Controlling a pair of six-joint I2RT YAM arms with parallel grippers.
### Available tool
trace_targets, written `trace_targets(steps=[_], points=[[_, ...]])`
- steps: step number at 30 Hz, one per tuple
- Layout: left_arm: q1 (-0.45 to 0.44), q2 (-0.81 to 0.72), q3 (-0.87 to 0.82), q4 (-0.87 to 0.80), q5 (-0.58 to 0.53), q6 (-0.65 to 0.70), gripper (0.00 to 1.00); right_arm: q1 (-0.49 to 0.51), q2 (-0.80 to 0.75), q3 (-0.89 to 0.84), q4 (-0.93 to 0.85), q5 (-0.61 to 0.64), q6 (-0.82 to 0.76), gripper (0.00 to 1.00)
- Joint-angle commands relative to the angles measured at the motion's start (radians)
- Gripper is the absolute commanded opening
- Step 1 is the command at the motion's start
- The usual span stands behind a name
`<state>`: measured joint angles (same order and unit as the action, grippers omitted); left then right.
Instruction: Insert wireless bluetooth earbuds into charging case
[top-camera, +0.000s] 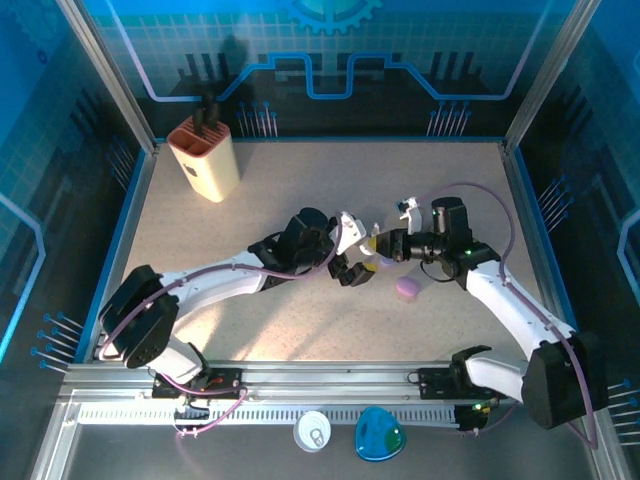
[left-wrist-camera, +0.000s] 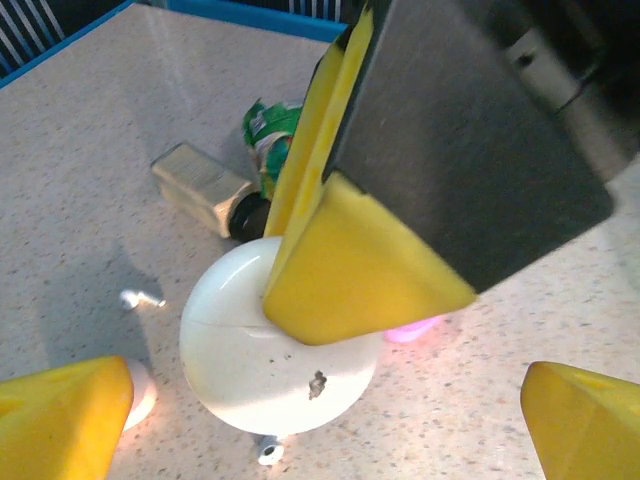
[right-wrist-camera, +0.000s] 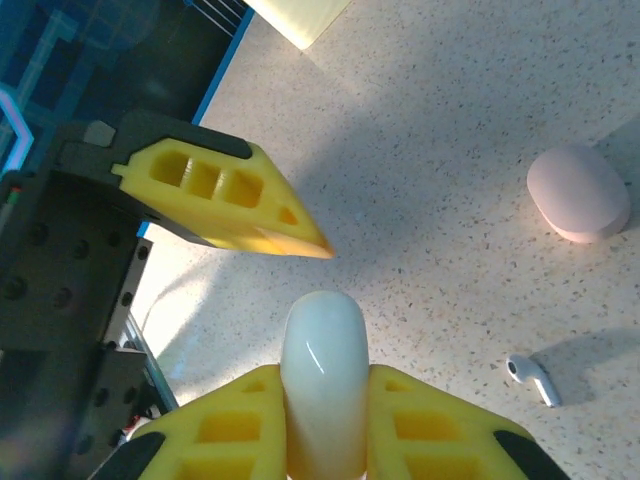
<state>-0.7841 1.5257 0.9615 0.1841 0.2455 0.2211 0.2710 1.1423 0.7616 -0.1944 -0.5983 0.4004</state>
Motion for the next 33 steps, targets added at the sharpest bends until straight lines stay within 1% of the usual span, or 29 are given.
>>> trace_targets(steps=[1, 2, 4, 7, 9, 12, 16, 19, 20, 23, 25, 29, 33], points=[[0.045, -0.049, -0.014, -0.038, 0.163, -0.064, 0.99, -0.014, -0.038, 0.069, -0.103, 0.013, -0.206, 0.12], [0.062, -0.058, -0.019, -0.038, 0.209, -0.069, 0.99, -0.015, -0.044, 0.084, -0.134, 0.004, -0.252, 0.08], [0.089, -0.071, -0.030, -0.037, 0.313, -0.066, 0.99, -0.015, -0.052, 0.112, -0.197, -0.018, -0.331, 0.08], [0.114, -0.095, -0.044, -0.026, 0.378, -0.107, 0.99, -0.011, -0.071, 0.180, -0.303, -0.080, -0.440, 0.08], [0.118, -0.113, -0.050, -0.038, 0.399, -0.108, 0.99, -0.009, -0.080, 0.205, -0.347, -0.109, -0.482, 0.08], [0.127, -0.142, -0.053, -0.063, 0.453, -0.096, 0.99, 0.012, -0.080, 0.251, -0.422, -0.122, -0.535, 0.08], [0.129, -0.161, -0.038, -0.127, 0.572, -0.047, 0.94, 0.067, -0.070, 0.313, -0.525, -0.123, -0.618, 0.08], [0.130, -0.165, -0.020, -0.174, 0.623, -0.042, 0.91, 0.117, -0.054, 0.358, -0.593, -0.132, -0.673, 0.09], [0.129, -0.168, -0.017, -0.182, 0.638, -0.040, 0.87, 0.132, -0.048, 0.370, -0.606, -0.137, -0.683, 0.10], [0.129, -0.176, -0.010, -0.202, 0.670, -0.041, 0.83, 0.161, -0.042, 0.391, -0.616, -0.157, -0.694, 0.10], [0.129, -0.185, -0.012, -0.206, 0.681, -0.043, 0.81, 0.175, -0.039, 0.396, -0.618, -0.160, -0.699, 0.09], [0.130, -0.195, -0.014, -0.191, 0.679, -0.052, 0.72, 0.192, -0.027, 0.409, -0.646, -0.153, -0.717, 0.09], [0.130, -0.192, -0.014, -0.154, 0.679, -0.094, 0.64, 0.208, -0.023, 0.407, -0.655, -0.146, -0.727, 0.09]])
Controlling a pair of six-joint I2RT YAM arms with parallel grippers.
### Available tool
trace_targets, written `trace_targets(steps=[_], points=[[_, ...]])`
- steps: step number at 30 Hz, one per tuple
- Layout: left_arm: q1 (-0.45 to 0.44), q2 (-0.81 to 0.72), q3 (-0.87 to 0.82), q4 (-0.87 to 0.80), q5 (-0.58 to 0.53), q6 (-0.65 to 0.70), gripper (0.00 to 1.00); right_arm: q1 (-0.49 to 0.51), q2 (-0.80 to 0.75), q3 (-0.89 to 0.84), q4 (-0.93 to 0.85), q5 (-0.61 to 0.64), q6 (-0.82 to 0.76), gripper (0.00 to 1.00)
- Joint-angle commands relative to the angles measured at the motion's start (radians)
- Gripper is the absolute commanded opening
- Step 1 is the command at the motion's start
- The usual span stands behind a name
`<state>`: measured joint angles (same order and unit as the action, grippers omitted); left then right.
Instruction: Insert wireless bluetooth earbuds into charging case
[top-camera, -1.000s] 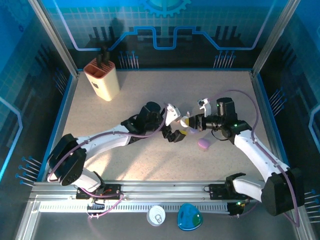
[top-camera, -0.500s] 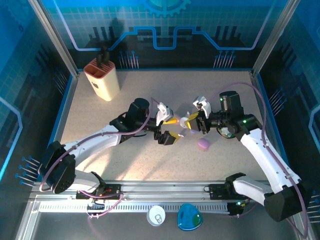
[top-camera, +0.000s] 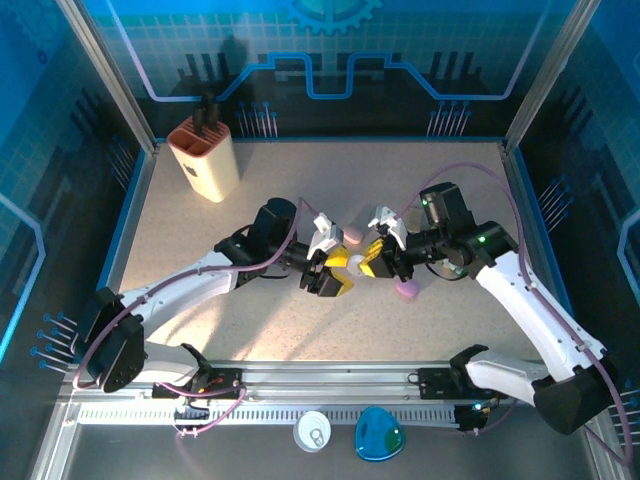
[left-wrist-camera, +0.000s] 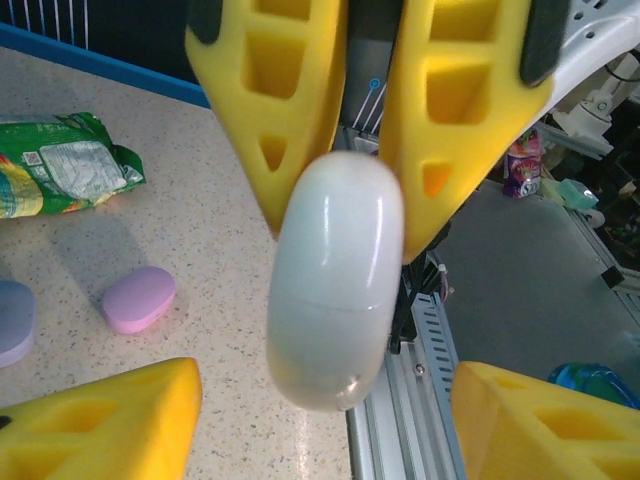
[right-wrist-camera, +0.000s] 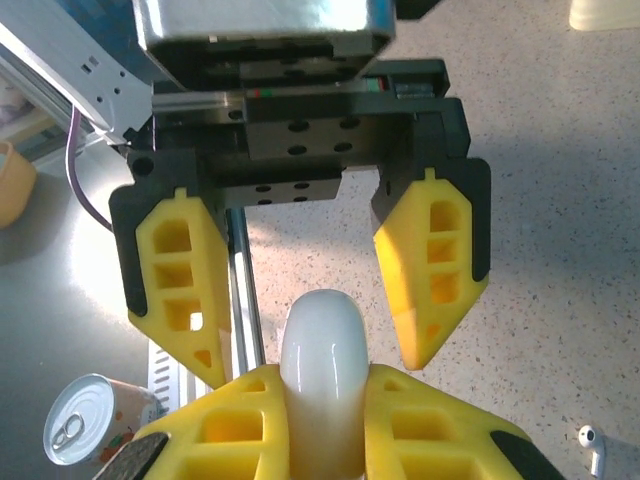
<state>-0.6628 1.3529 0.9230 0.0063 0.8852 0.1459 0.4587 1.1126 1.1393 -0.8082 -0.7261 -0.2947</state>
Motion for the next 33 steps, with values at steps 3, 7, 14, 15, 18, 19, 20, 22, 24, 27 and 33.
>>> trace_targets(steps=[3, 7, 14, 15, 18, 19, 20, 22, 24, 27, 33], points=[[0.008, -0.008, 0.038, 0.026, 0.053, -0.030, 0.58, 0.032, 0.009, 0.028, -0.049, 0.002, -0.036, 0.09], [0.006, 0.000, 0.043, 0.024, 0.062, -0.033, 0.50, 0.031, 0.009, 0.022, -0.046, 0.015, -0.035, 0.09], [0.007, 0.009, 0.054, 0.018, 0.064, -0.027, 0.45, 0.032, 0.004, 0.015, -0.023, 0.020, -0.024, 0.09], [0.007, 0.012, 0.056, 0.019, 0.065, -0.026, 0.45, 0.034, 0.004, 0.012, -0.019, 0.017, -0.021, 0.09], [0.005, 0.018, 0.060, 0.018, 0.070, -0.024, 0.45, 0.034, 0.003, 0.009, -0.004, 0.011, -0.013, 0.09], [0.006, 0.020, 0.062, 0.016, 0.069, -0.022, 0.45, 0.034, 0.004, 0.007, 0.002, 0.009, -0.010, 0.09], [0.006, 0.022, 0.063, 0.015, 0.069, -0.022, 0.44, 0.034, 0.004, 0.006, 0.005, 0.008, -0.008, 0.09], [0.005, 0.023, 0.066, 0.012, 0.068, -0.023, 0.44, 0.033, 0.003, 0.005, 0.014, 0.005, -0.005, 0.09], [0.005, 0.022, 0.067, 0.011, 0.070, -0.022, 0.44, 0.034, 0.004, 0.000, 0.028, 0.000, 0.002, 0.09], [0.005, 0.020, 0.065, 0.008, 0.072, -0.017, 0.37, 0.034, 0.003, -0.007, 0.044, -0.002, 0.008, 0.09], [0.005, 0.018, 0.062, 0.000, 0.075, 0.003, 0.20, 0.034, 0.006, -0.010, 0.063, -0.001, 0.020, 0.11]])
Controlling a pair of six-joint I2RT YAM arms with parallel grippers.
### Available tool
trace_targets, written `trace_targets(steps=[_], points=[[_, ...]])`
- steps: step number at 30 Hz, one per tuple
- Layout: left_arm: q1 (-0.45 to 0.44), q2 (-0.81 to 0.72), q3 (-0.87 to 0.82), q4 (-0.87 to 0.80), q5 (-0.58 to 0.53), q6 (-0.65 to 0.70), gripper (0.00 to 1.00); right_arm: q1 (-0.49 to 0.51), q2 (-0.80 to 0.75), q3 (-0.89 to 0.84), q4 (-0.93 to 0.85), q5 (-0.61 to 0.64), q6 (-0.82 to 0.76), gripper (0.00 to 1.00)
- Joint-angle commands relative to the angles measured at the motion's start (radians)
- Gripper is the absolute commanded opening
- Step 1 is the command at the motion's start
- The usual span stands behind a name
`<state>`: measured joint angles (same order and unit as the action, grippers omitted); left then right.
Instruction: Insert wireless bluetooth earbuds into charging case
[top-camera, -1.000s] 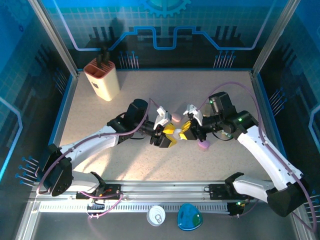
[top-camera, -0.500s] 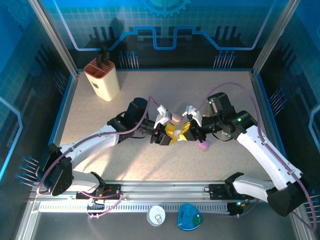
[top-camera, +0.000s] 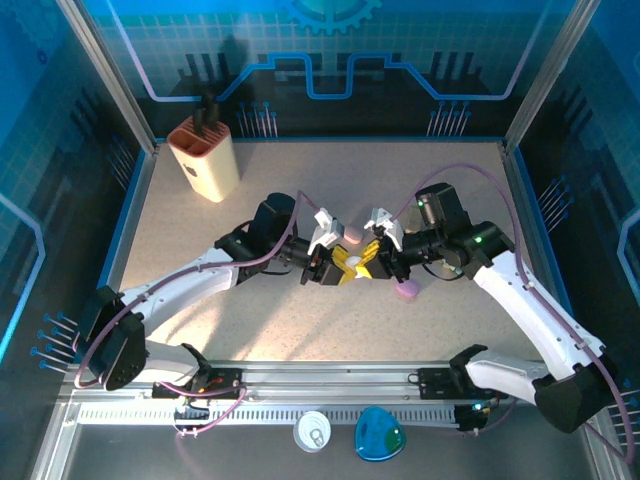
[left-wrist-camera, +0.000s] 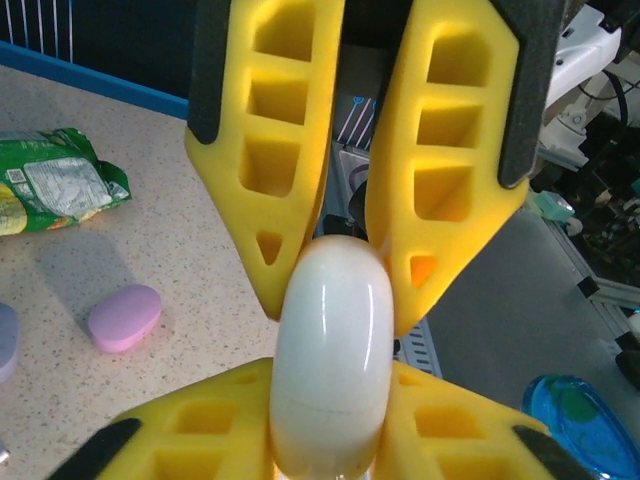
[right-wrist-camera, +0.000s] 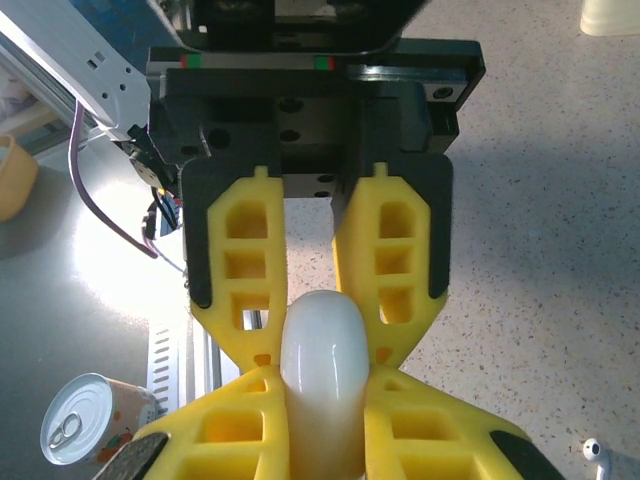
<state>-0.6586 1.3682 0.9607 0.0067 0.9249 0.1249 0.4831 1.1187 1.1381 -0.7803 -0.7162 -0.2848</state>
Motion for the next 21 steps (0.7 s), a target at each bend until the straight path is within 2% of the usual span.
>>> trace_targets(steps=[1, 4, 8, 9, 16, 21], points=[[0.001, 0.003, 0.023, 0.003, 0.034, 0.028, 0.18, 0.009, -0.002, -0.010, 0.037, -0.007, 0.013, 0.14], [0.001, -0.006, 0.011, 0.028, 0.023, 0.033, 0.13, 0.007, -0.014, -0.020, 0.061, 0.024, 0.039, 0.25], [0.002, -0.024, -0.011, 0.066, 0.012, 0.040, 0.11, -0.010, -0.050, -0.061, 0.139, 0.101, 0.124, 0.51], [0.002, -0.025, -0.013, 0.070, 0.012, 0.041, 0.11, -0.023, -0.054, -0.065, 0.152, 0.109, 0.144, 0.54], [0.001, -0.045, -0.043, 0.090, 0.003, 0.076, 0.12, -0.122, -0.069, -0.075, 0.228, 0.113, 0.270, 0.60], [0.002, -0.052, -0.068, 0.126, -0.035, 0.080, 0.12, -0.155, -0.089, -0.085, 0.287, 0.028, 0.310, 0.62]])
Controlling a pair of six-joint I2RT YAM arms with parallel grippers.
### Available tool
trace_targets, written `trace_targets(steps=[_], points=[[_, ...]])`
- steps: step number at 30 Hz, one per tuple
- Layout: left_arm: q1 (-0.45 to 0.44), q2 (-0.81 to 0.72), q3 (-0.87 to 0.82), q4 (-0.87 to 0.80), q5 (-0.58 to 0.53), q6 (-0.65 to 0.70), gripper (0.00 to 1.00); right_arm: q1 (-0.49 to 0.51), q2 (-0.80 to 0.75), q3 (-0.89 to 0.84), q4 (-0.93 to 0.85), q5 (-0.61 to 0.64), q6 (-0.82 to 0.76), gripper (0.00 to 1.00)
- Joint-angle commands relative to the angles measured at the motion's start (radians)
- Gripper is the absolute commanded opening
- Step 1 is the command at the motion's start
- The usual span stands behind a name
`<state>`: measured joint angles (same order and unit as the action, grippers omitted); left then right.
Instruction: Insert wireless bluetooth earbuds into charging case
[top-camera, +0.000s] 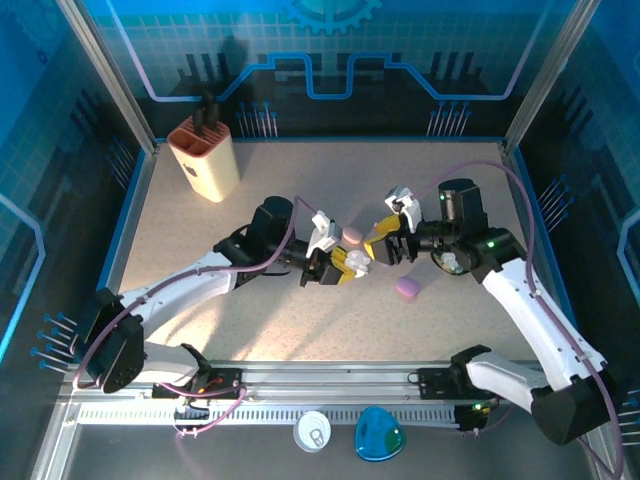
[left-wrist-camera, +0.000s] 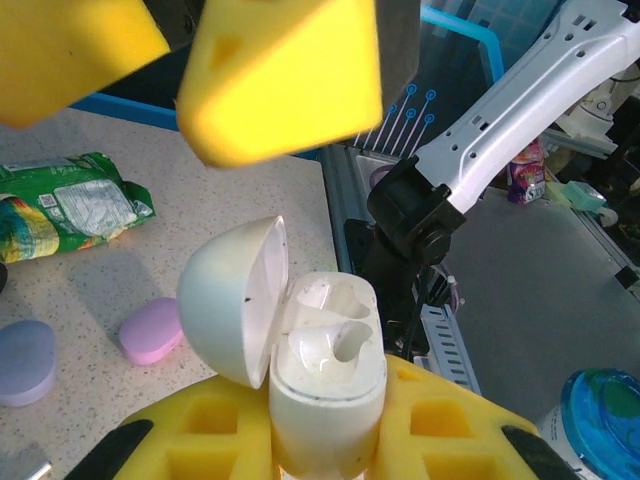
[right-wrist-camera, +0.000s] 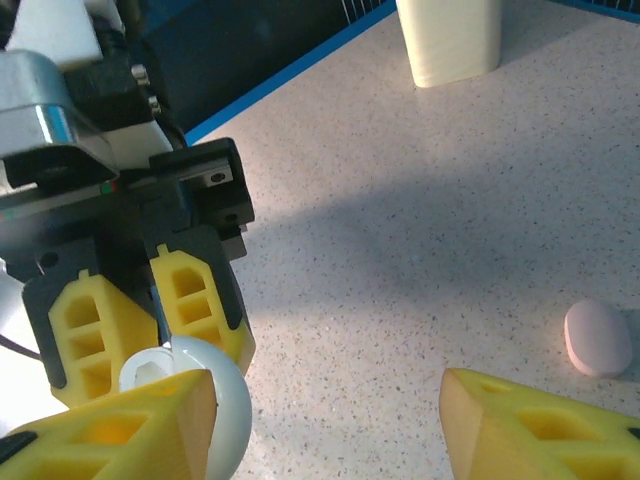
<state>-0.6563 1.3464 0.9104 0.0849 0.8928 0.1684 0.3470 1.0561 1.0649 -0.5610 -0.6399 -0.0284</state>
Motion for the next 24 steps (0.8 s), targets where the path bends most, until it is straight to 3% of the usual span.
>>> trace_targets(steps=[1, 7, 12, 16, 24], points=[[0.000, -0.029, -0.018, 0.050, -0.014, 0.037, 0.12, -0.029, -0.035, -0.019, 0.096, -0.055, 0.078, 0.62], [0.032, -0.030, -0.044, 0.134, -0.043, 0.007, 0.12, -0.111, -0.058, -0.093, 0.318, 0.058, 0.299, 0.62], [0.068, -0.040, -0.099, 0.275, -0.060, -0.032, 0.12, -0.121, 0.035, -0.070, 0.289, 0.294, 0.375, 0.62], [0.105, -0.043, -0.125, 0.348, -0.092, -0.055, 0.13, -0.122, 0.127, -0.043, 0.262, 0.409, 0.425, 0.61], [0.139, -0.017, -0.155, 0.486, -0.118, -0.061, 0.12, -0.111, 0.355, 0.071, 0.120, 0.445, 0.447, 0.60]])
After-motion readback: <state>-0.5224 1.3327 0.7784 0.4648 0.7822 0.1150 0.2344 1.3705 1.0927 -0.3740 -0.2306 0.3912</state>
